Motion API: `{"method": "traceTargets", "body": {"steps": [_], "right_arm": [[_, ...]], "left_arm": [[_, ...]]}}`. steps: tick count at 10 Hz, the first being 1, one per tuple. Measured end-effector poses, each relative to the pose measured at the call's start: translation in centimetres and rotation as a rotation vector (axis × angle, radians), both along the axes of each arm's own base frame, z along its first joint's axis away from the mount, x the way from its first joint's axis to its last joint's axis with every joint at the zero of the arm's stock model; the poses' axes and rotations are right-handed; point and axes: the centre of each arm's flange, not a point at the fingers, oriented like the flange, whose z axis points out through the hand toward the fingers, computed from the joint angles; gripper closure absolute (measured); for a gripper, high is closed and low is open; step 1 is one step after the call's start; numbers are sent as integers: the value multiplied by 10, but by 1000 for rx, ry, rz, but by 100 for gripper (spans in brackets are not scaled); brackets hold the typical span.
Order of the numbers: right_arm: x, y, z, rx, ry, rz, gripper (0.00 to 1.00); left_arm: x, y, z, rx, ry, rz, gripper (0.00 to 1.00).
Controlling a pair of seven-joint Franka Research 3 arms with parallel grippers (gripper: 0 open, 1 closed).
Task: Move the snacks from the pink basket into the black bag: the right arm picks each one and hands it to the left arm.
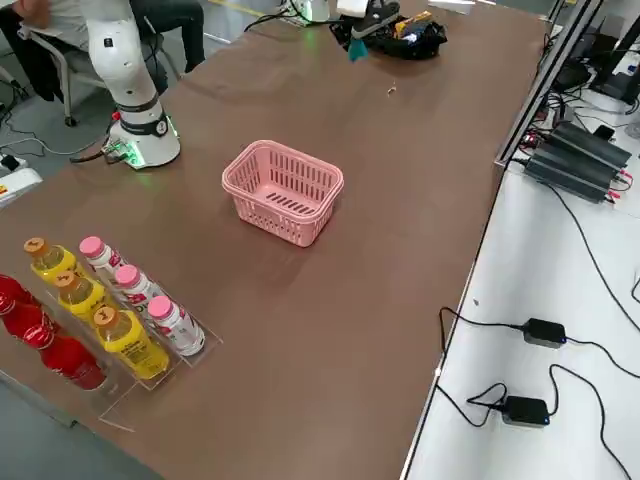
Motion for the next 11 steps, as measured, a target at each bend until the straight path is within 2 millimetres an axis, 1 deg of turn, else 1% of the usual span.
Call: {"method": "traceTargets", "body": {"steps": [1, 2, 4, 6, 9, 11], "right_arm": [[8, 16, -3, 37, 49, -76, 59], [14, 33, -7, 65, 88, -127, 59], [25, 68, -9, 96, 137, -210, 59], [33, 109, -10, 115, 175, -281, 59], [37, 176, -16, 105, 195, -390, 59], [38, 210, -22, 114, 180, -454, 59]], "left_arm": [[-3, -8, 1, -8, 13, -27, 3], [-8, -22, 1, -19, 28, -74, 5], [-13, -56, 4, -36, 31, -143, 5], [-17, -90, 4, -40, 23, -181, 5], [-25, -149, -1, -28, 27, -219, 4], [-34, -184, -3, -16, 39, -249, 4]]}}
